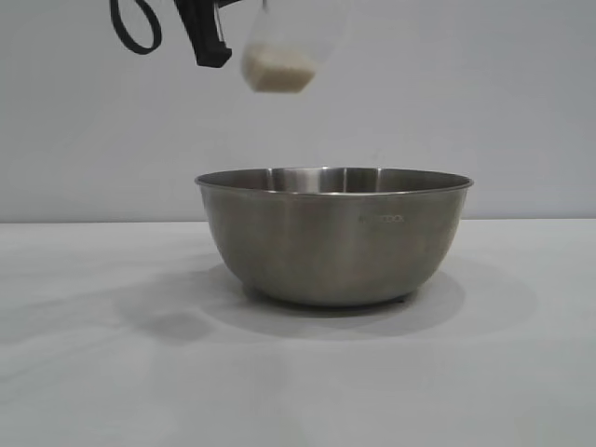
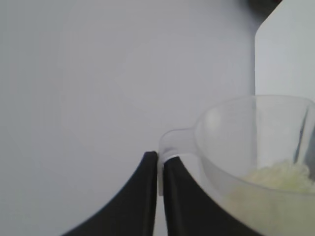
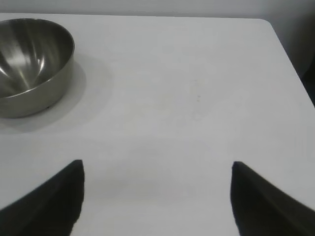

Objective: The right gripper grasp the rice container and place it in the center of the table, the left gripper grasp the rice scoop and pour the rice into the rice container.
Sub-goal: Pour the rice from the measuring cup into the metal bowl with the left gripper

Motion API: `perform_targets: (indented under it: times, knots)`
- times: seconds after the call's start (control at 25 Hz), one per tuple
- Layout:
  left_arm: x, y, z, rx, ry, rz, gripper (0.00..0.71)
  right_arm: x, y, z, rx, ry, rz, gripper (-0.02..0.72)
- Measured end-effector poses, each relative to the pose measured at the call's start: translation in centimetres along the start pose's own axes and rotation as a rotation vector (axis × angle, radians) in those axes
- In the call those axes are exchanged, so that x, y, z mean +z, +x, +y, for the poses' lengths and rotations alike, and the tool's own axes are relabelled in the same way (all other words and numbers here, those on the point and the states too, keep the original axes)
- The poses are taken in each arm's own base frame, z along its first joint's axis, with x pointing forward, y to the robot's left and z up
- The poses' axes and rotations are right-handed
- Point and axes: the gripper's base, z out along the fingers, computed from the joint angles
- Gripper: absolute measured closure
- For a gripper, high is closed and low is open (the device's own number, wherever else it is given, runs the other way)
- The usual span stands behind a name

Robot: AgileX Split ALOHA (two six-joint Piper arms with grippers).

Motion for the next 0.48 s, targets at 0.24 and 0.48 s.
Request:
perform_targets:
  times: [0.24,0.48]
  knots:
    - [0.34,-0.62,-0.26,0.207,0.019,-0.013,0.710,0.00,0.00,0.00,0.000,0.000,0.000,0.141]
    - [0.54,-0.90,-0.45,0.415,0.036,-0.019,0.710,0.00,0.00,0.00,0.000,0.000,0.000,0.141]
